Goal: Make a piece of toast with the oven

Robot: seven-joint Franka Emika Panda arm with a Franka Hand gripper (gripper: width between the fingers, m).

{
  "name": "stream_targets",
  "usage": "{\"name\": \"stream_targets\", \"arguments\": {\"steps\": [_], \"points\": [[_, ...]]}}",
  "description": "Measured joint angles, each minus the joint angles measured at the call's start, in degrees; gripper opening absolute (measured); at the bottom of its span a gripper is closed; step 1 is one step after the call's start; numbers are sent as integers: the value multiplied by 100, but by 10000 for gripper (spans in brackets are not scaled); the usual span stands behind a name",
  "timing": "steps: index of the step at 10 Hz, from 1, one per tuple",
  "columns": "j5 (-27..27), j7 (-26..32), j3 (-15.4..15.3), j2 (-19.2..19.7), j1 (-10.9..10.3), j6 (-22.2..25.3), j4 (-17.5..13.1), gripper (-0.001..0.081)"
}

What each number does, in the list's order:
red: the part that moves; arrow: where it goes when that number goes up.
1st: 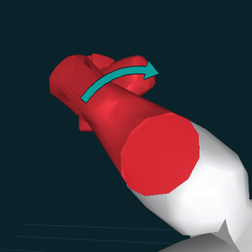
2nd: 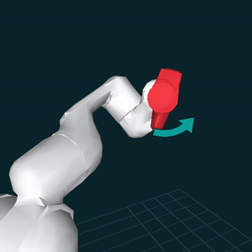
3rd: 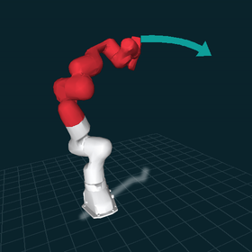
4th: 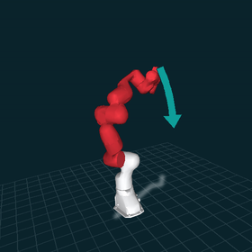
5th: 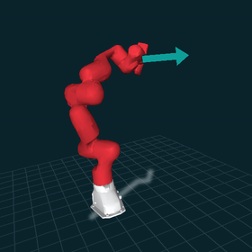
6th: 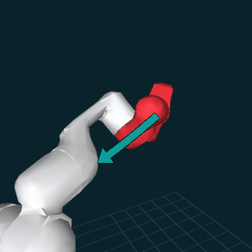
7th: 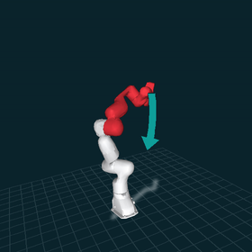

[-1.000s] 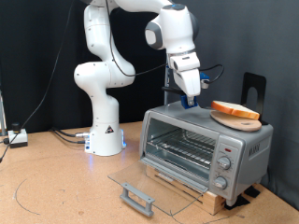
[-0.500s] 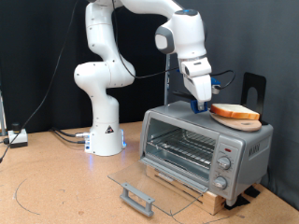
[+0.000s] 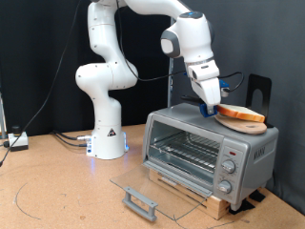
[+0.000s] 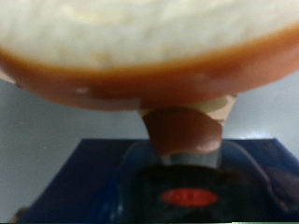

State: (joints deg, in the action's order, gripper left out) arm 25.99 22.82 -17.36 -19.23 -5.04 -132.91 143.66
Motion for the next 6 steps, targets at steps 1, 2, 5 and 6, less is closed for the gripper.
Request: {"name": "stream_targets", "arguments": {"steps": [1, 2, 5, 6], "points": [[99, 103, 30, 0, 0, 28, 4, 391], [148, 140, 40, 0, 1, 36, 11, 391], [447, 344, 153, -21, 1, 40, 33, 391], [637, 485, 263, -63, 3, 100, 35, 391]]}}
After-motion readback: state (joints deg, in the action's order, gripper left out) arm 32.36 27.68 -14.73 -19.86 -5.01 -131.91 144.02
